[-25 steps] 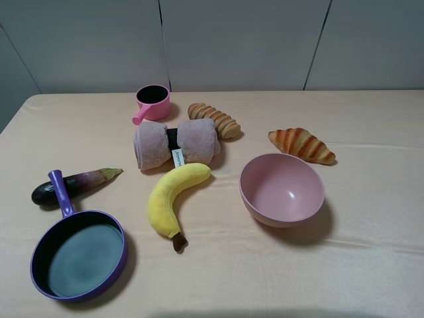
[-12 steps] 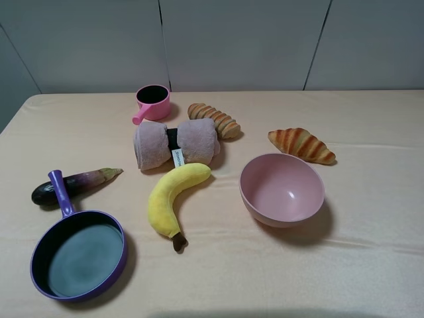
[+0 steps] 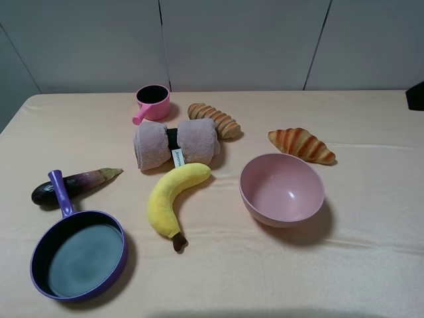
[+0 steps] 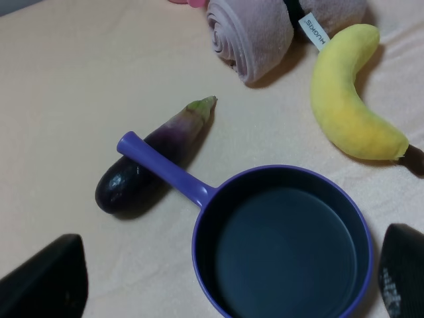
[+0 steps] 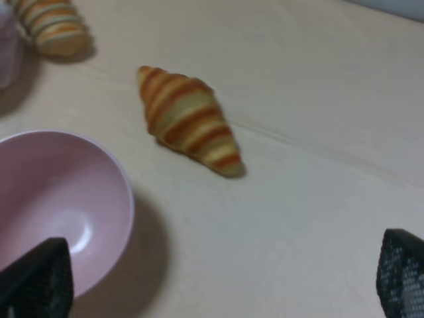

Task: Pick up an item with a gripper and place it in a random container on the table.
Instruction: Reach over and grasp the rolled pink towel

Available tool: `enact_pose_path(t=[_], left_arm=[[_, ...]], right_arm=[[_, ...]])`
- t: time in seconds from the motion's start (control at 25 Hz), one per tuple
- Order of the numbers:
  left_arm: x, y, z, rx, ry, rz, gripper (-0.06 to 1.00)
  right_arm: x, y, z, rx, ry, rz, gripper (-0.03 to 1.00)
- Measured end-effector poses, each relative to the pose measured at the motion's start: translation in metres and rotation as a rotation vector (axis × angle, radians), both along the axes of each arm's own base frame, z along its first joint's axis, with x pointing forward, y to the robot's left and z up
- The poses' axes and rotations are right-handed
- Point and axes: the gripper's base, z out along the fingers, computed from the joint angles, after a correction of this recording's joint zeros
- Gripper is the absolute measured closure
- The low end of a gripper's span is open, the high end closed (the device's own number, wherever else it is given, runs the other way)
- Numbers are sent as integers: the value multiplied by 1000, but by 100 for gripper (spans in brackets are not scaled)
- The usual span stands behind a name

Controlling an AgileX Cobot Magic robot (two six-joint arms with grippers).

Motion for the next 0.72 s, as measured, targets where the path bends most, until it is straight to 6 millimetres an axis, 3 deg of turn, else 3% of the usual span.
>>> enact_pose_path(t=[0.28,0.72], left_arm=[[0,0,0,0,0,0,6],[0,0,0,0,0,0,6]], right_arm=[[47,36,8,-85,55,139,27],[126,106,3,-290,93,438,27]])
